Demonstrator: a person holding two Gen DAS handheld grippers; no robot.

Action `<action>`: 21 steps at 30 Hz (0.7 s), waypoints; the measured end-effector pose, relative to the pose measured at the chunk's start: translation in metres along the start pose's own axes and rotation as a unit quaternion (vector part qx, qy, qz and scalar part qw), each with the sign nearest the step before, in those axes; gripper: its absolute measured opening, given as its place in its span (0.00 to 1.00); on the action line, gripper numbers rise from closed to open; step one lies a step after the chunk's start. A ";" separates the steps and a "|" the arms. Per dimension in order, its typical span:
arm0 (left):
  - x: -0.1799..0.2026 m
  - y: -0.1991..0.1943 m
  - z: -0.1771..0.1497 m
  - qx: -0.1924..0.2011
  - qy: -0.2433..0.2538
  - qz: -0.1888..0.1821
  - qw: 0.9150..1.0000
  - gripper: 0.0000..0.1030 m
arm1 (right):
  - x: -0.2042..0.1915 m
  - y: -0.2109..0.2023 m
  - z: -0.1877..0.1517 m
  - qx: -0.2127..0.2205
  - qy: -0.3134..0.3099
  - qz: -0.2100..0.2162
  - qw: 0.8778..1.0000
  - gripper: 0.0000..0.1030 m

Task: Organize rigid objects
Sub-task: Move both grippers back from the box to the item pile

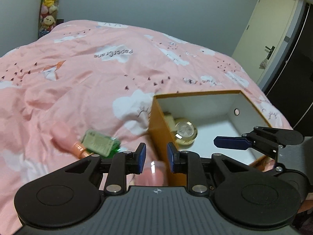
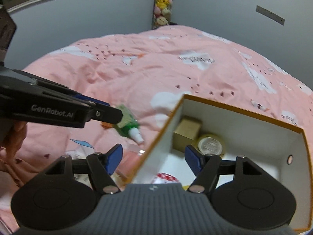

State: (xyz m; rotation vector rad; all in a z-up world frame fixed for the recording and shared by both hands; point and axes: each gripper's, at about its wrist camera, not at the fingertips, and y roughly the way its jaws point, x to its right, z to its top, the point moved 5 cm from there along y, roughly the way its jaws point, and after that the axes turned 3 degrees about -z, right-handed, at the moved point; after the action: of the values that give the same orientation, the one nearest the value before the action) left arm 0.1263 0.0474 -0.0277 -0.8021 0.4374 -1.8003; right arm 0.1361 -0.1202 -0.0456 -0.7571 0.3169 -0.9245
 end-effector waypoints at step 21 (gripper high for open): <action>-0.058 0.014 -0.080 -0.142 -0.093 0.016 0.985 0.52 | -0.079 0.050 -0.057 -0.149 0.010 0.078 0.986 0.33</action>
State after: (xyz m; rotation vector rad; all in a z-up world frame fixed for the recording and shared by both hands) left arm 0.0913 0.0891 -0.1113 -1.1443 0.5881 -1.6361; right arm 0.0887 -0.0630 -0.1260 -0.9834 0.5329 -0.7453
